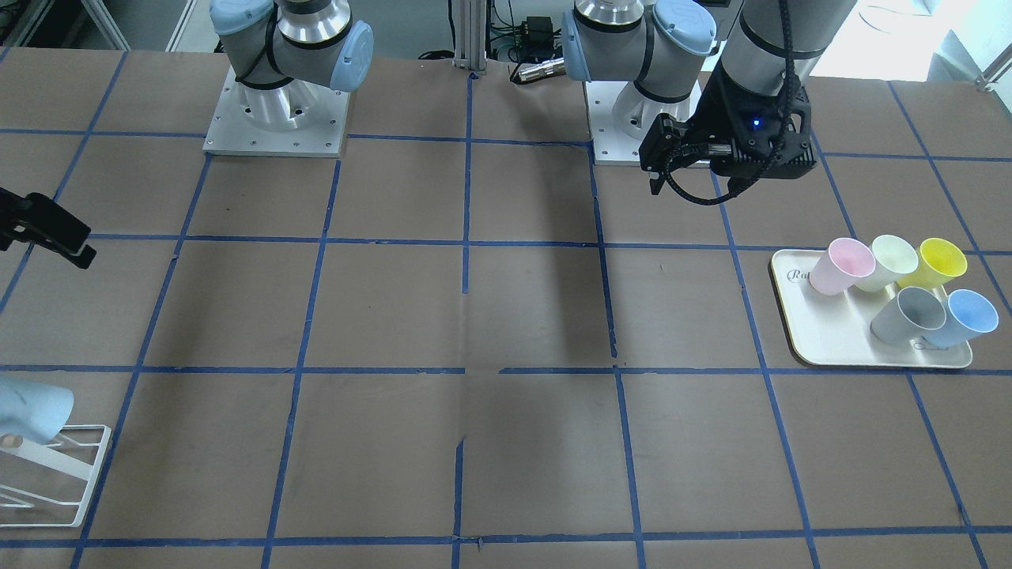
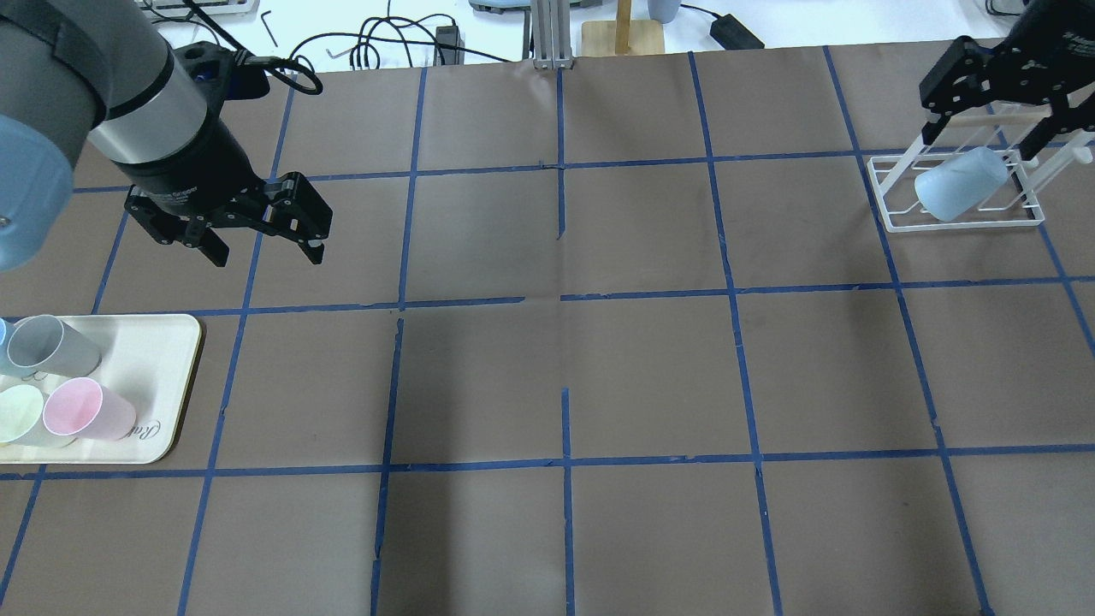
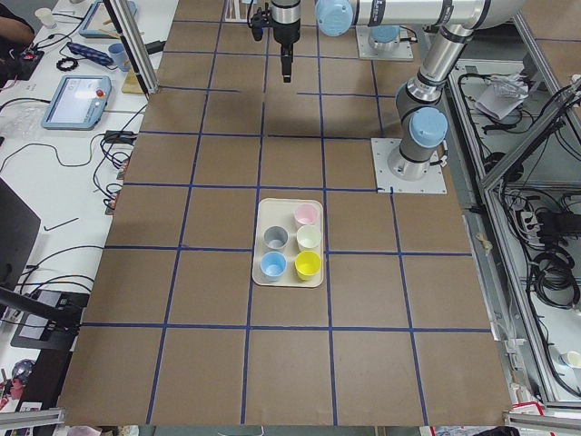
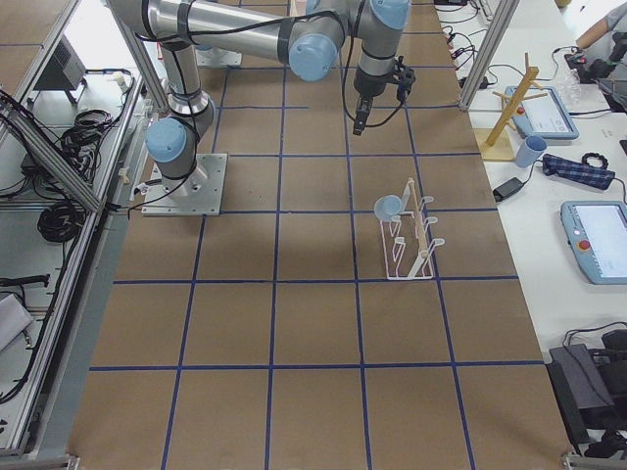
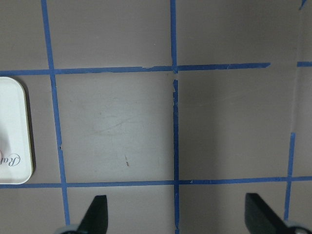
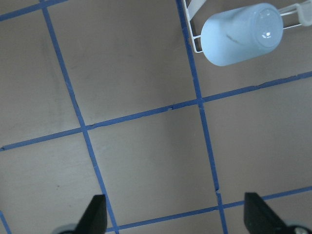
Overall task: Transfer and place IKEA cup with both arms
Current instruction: 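Move the right gripper toward the light blue cup on the wire rack, then lower the right gripper around the light blue cup and close it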
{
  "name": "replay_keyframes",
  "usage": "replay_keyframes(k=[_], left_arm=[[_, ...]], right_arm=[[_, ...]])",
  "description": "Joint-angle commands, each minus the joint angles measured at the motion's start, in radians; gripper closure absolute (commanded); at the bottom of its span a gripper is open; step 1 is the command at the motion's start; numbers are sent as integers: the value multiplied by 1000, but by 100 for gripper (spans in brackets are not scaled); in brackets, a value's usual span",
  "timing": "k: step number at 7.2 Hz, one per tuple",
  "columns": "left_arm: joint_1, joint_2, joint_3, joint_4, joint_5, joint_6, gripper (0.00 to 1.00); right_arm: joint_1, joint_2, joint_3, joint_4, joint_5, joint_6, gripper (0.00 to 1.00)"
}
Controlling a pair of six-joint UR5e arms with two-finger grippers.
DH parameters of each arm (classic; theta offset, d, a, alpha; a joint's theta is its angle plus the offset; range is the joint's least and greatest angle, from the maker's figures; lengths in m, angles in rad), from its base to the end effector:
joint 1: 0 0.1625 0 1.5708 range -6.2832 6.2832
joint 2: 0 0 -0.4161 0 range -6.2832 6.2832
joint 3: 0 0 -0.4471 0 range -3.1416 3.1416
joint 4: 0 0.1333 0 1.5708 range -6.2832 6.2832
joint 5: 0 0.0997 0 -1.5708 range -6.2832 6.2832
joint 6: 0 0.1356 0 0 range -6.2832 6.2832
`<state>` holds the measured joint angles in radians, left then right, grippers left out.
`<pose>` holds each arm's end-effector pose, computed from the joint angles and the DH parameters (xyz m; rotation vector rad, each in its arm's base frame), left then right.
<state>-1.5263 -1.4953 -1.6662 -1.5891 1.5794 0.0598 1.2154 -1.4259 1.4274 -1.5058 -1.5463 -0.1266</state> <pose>-0.1093 -0.5154 0.4292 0.0242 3.1343 0.0605 -0.0799 -0.6078 0.4317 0.3552 3.0802 0.0911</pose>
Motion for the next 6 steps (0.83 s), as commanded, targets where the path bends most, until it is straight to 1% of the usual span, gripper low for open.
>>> replay_keyframes(k=[1, 2, 3, 4, 5, 6], left_arm=[[0, 0, -1, 1, 1, 0, 0], [1, -2, -1, 1, 1, 0, 0], [2, 0, -1, 1, -2, -2, 0], [2, 3, -1, 1, -1, 0, 0], [2, 1, -6, 5, 5, -2, 0], [2, 0, -4, 6, 4, -2, 0]], right_arm=[[-103, 33, 1, -19, 38, -106, 0], [-172, 60, 1, -27, 99, -195, 0], [-212, 82, 1, -33, 107, -262, 0], [-226, 128, 2, -106, 106, -351, 0], [-247, 162, 2, -135, 107, -375, 0], [-266, 195, 10, -148, 156, -384, 0]])
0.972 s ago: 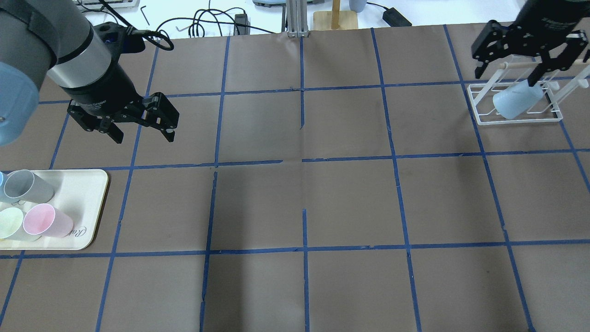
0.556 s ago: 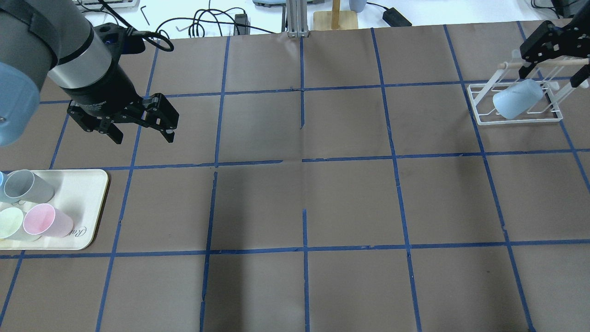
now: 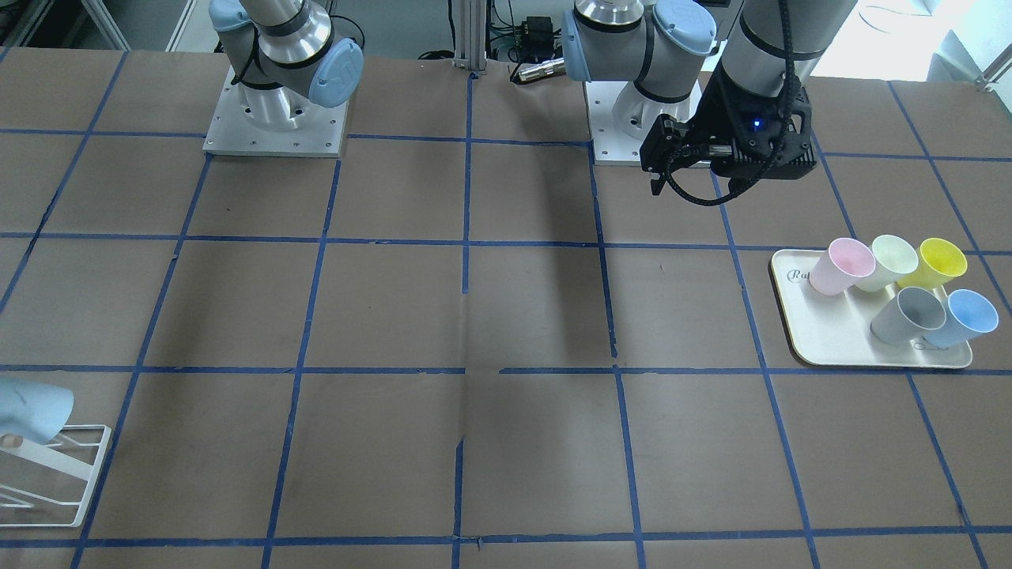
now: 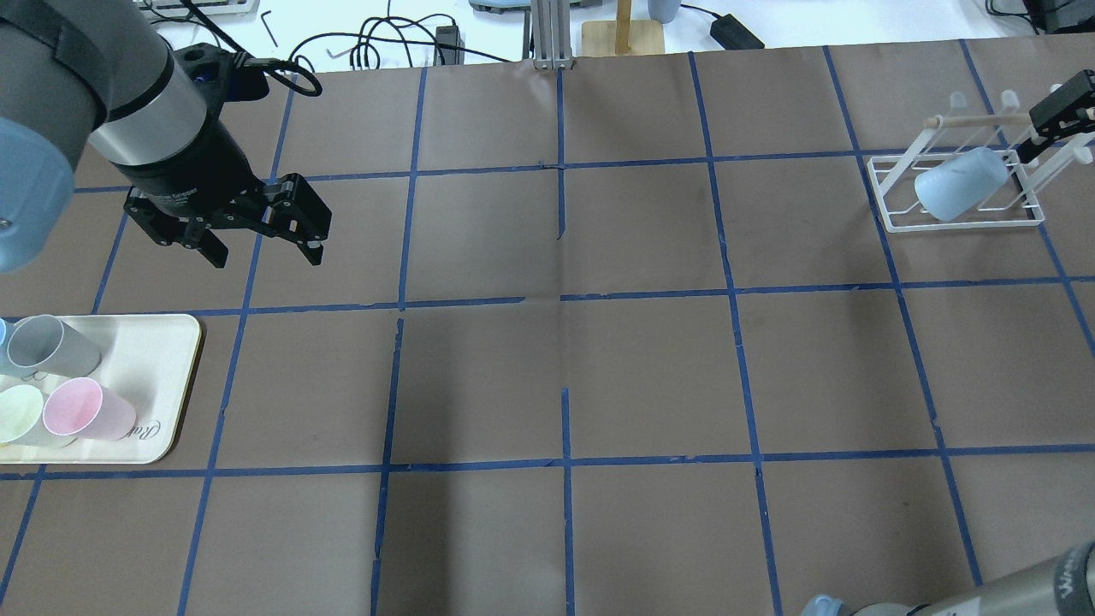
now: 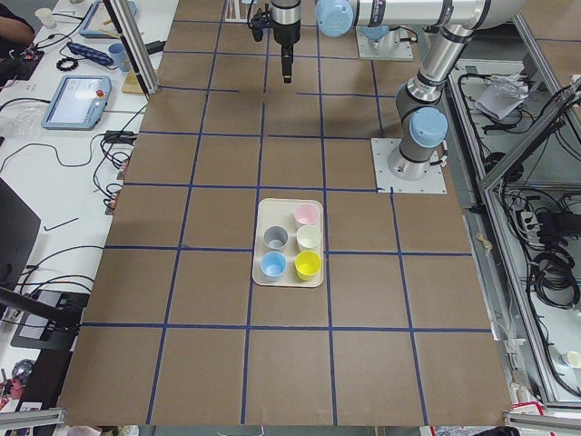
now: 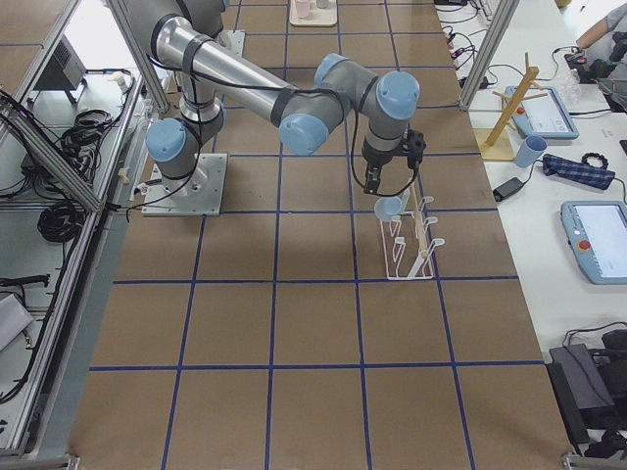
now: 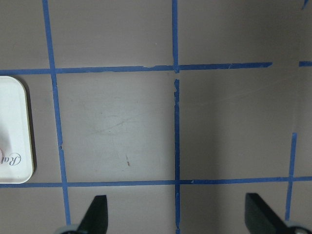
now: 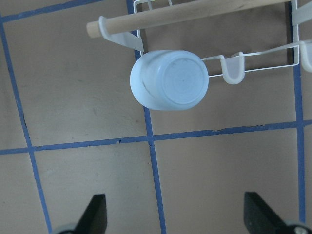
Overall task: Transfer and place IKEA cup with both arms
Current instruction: 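Lower the right gripper around the light blue cup and close it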
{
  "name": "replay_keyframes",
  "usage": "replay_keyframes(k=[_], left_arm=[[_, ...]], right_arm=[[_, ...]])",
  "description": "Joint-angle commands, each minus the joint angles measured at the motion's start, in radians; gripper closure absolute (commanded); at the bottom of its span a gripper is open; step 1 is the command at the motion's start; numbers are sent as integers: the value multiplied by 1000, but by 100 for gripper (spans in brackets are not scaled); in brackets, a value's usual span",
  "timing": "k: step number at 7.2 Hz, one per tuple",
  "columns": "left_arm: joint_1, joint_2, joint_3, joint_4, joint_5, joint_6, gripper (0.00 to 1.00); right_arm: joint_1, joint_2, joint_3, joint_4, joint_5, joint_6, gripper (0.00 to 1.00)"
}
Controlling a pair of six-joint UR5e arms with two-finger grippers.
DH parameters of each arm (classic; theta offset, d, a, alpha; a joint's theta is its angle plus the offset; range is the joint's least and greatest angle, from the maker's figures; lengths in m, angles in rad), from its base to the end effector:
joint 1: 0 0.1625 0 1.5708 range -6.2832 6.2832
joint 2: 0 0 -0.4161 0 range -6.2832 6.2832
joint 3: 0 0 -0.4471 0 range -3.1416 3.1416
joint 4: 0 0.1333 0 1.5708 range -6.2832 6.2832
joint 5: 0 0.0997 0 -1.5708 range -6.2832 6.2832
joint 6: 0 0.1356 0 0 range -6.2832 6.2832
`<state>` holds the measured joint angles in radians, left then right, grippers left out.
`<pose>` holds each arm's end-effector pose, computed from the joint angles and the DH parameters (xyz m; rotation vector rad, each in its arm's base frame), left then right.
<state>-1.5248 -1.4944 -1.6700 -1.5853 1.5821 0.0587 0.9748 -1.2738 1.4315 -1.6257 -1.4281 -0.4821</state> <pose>-0.1082 -0.5153 0.4280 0.0202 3.1316 0.0593 -0.2379 -0.6225 0.3464 0.1797 2.9610 0.0221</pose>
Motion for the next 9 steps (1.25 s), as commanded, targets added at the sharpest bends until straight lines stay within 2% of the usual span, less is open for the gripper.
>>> replay_keyframes(k=[1, 3, 4, 7, 9], left_arm=[[0, 2, -2, -2, 3, 0, 0], [0, 2, -2, -1, 3, 0, 0], [0, 2, -4, -2, 1, 0, 0], [0, 2, -4, -1, -1, 0, 0], [2, 6, -4, -2, 3, 15, 0]], right_arm=[[-43, 57, 21, -93, 97, -29, 0], [-44, 83, 81, -191, 168, -32, 0], [-42, 99, 107, -288, 158, -15, 0], [-36, 106, 124, -301, 182, -17, 0], [-33, 106, 145, -307, 231, 6, 0]])
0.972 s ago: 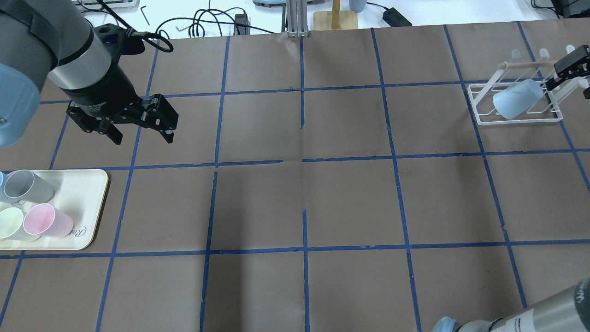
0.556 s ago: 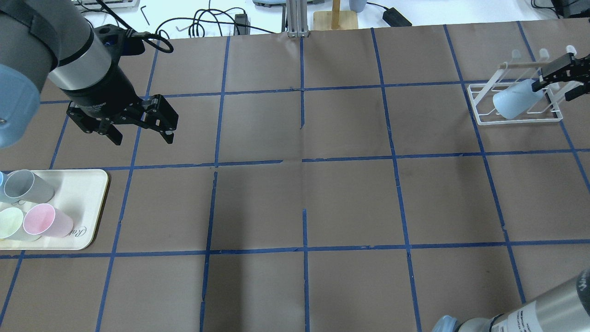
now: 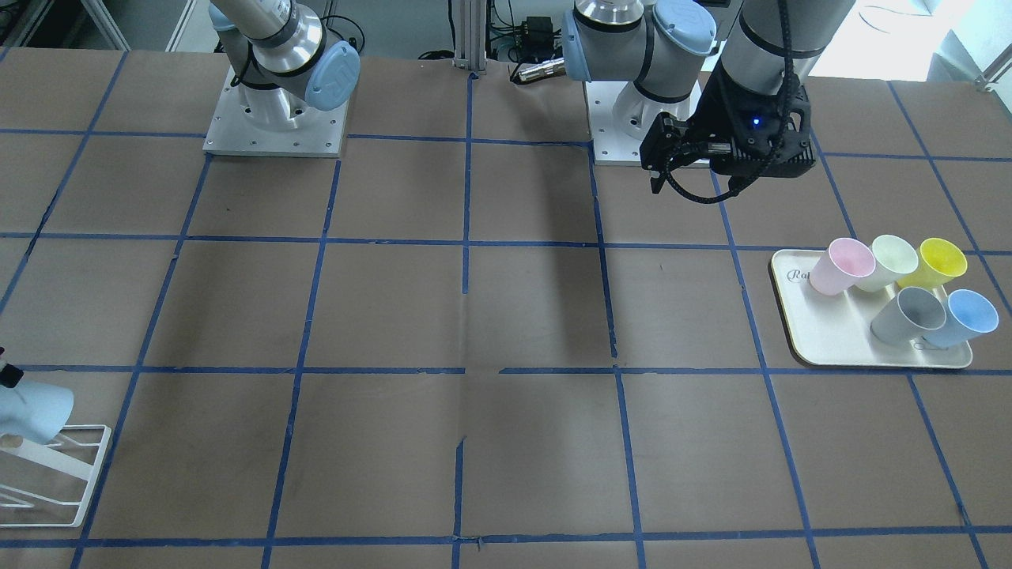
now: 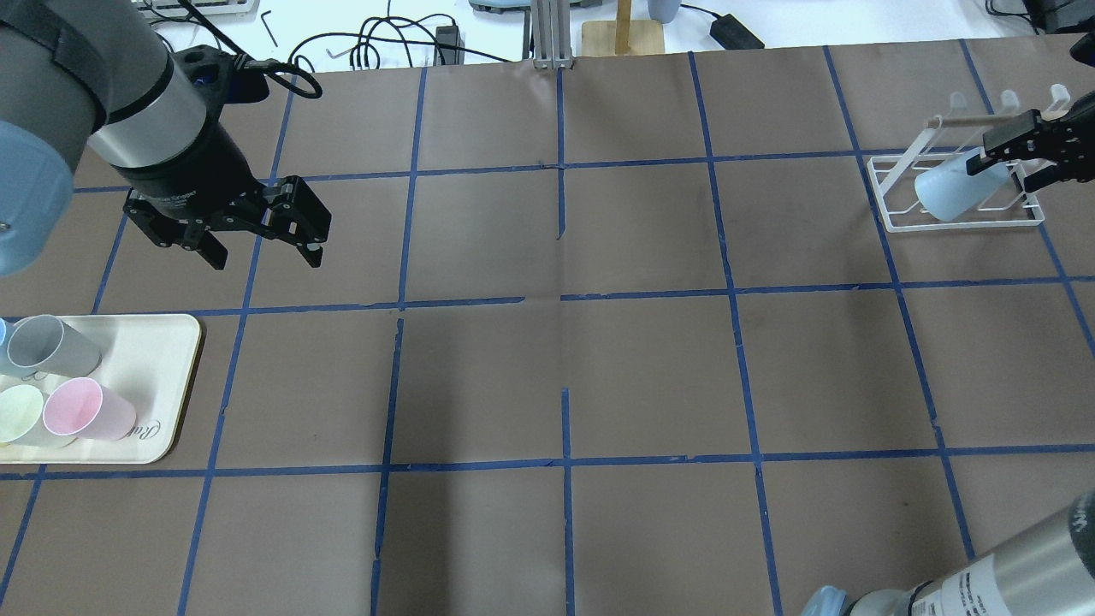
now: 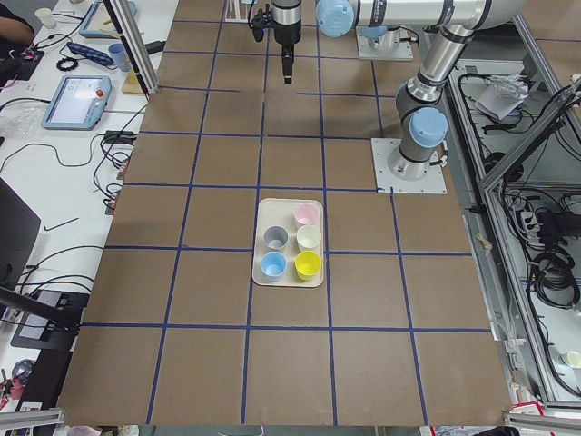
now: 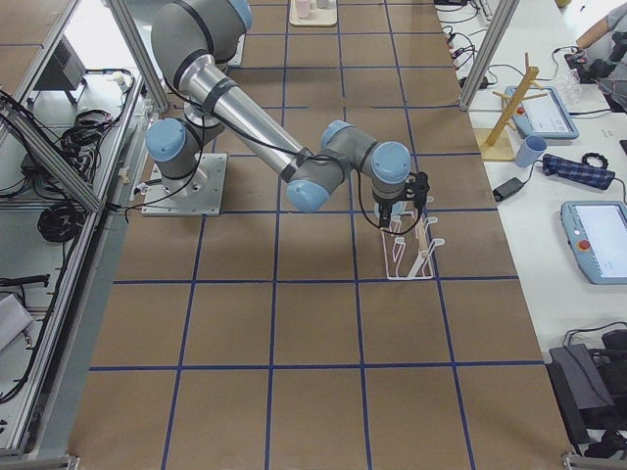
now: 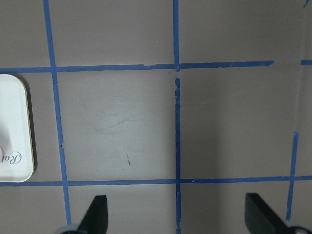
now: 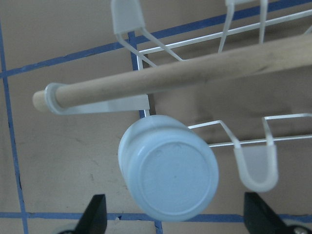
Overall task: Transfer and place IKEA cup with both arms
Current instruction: 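Lower the right gripper around the light blue cup and close it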
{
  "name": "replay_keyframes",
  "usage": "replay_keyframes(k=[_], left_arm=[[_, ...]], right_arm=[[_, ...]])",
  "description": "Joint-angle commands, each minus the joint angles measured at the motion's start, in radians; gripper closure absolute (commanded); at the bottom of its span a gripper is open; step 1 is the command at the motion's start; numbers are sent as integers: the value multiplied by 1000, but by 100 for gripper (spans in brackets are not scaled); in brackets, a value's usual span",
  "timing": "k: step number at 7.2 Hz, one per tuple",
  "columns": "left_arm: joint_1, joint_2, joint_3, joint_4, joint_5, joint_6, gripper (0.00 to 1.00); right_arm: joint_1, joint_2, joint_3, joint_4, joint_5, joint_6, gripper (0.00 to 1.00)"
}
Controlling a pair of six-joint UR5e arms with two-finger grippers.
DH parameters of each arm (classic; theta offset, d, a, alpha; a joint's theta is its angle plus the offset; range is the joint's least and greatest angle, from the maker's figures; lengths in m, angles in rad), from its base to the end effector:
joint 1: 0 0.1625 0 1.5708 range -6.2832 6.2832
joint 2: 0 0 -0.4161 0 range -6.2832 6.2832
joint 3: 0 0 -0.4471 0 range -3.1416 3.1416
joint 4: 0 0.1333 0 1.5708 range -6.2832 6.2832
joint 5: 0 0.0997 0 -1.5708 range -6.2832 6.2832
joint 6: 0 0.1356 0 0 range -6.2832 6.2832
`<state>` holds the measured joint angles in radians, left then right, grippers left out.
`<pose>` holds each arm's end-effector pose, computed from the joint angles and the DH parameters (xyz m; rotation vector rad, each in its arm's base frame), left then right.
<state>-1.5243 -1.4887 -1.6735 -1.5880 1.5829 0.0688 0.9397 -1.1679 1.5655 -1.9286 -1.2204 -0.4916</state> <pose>-0.1079 -0.5130 0.4287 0.0353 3.1309 0.0602 -0.2501 -0.6470 0.2409 0.2061 2.8084 -0.2179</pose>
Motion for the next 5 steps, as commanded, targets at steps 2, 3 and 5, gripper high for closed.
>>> replay_keyframes(k=[2, 3, 5], left_arm=[[3, 4, 1, -3, -10, 6, 0], [3, -4, 3, -3, -11, 5, 0], [3, -5, 2, -1, -11, 0, 0]], right_arm=[[2, 2, 13, -25, 22, 19, 0], [2, 17, 11, -36, 24, 18, 0], [2, 24, 13, -64, 24, 25, 0]])
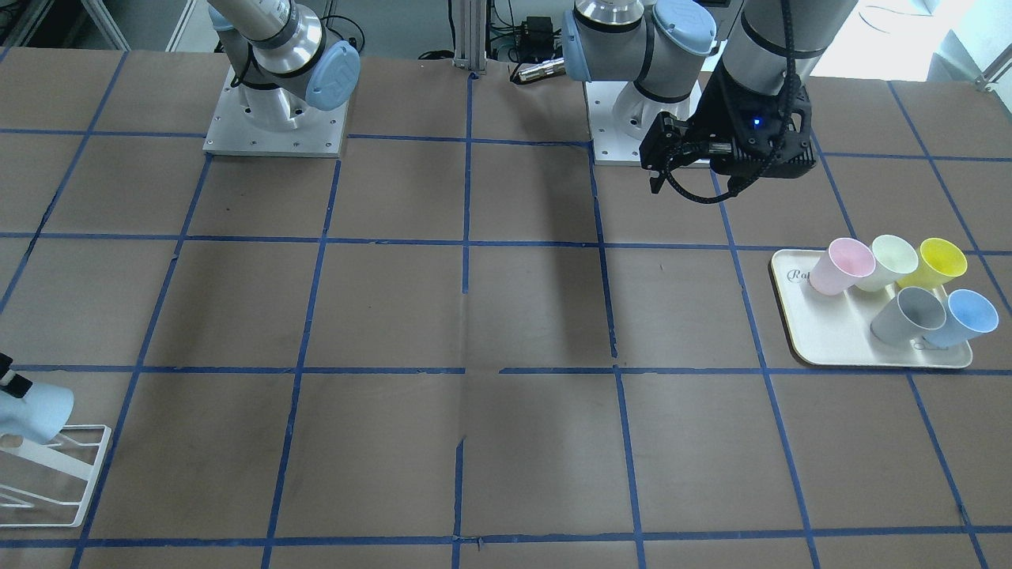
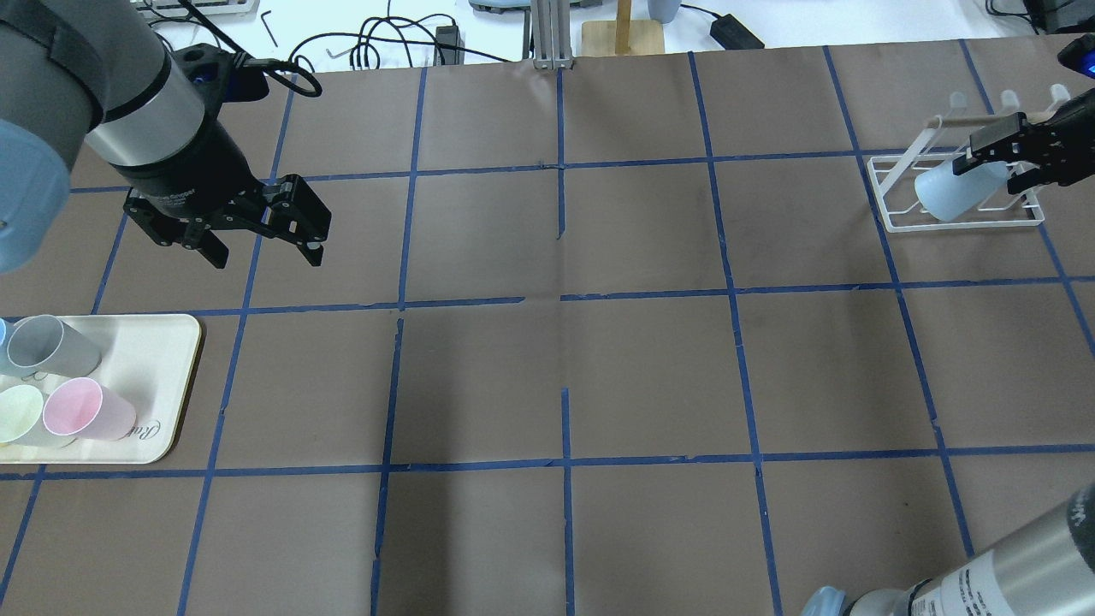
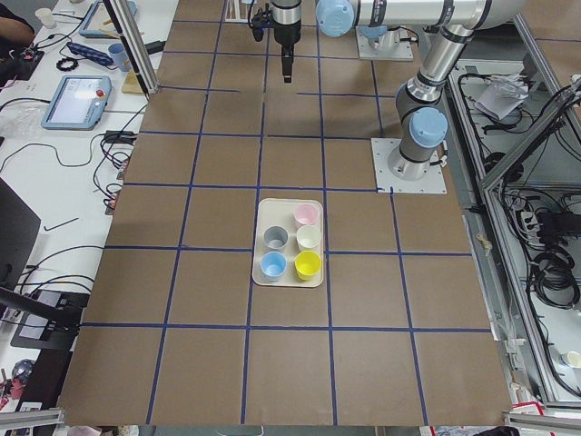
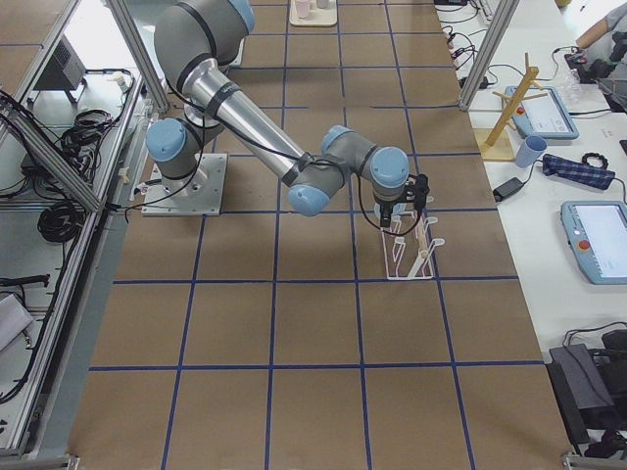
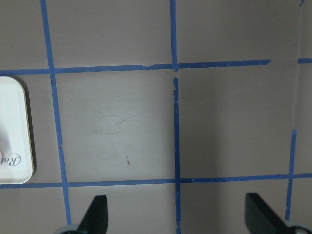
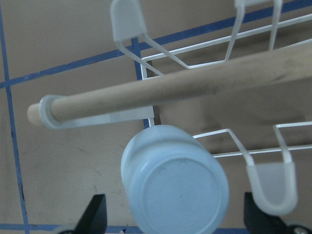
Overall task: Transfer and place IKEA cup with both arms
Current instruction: 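Lower the right gripper around the light blue cup and close it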
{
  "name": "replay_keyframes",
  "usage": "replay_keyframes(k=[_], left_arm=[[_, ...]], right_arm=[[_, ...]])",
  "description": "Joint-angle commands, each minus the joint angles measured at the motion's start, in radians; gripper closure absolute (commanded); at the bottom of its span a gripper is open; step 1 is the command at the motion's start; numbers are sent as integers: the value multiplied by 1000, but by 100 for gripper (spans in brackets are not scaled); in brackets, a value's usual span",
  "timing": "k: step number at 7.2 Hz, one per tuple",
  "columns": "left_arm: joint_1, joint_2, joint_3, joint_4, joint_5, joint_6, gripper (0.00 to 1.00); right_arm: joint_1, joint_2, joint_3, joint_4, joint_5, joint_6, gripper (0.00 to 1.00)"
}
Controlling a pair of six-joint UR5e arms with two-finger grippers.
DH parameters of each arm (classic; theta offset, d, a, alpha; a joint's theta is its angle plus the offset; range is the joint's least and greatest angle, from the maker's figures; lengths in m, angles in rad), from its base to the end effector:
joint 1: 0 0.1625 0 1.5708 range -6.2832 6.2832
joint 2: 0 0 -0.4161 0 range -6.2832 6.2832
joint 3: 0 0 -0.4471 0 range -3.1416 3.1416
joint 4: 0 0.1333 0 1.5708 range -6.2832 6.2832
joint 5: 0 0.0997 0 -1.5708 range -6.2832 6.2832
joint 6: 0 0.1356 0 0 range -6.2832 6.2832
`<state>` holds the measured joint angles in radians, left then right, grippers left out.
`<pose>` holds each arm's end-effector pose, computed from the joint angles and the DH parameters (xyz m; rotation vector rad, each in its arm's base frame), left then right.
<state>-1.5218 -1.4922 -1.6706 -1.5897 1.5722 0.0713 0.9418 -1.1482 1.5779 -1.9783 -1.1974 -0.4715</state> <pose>-0.1080 -0.5144 0.4283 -0.0351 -3.1398 -0.0630 -0.2487 -0.6525 0.2273 0.2262 2.7920 -0.2502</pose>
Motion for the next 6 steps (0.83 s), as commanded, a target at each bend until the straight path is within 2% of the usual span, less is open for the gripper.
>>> replay_keyframes(k=[1, 2, 3, 4, 6], left_arm=[[0, -5, -3, 1, -1, -7, 0], [0, -5, -3, -1, 0, -8, 0], [0, -5, -1, -1, -3, -10, 0], [0, -5, -1, -1, 0, -11, 0], [0, -5, -1, 1, 9, -13, 0]], right_arm=[[0, 4, 1, -14, 1, 7, 0], [0, 4, 1, -14, 1, 8, 3], [0, 4, 2, -13, 2, 29, 13], [2, 1, 1, -13, 2, 40, 19], [2, 2, 1, -14, 2, 40, 27]])
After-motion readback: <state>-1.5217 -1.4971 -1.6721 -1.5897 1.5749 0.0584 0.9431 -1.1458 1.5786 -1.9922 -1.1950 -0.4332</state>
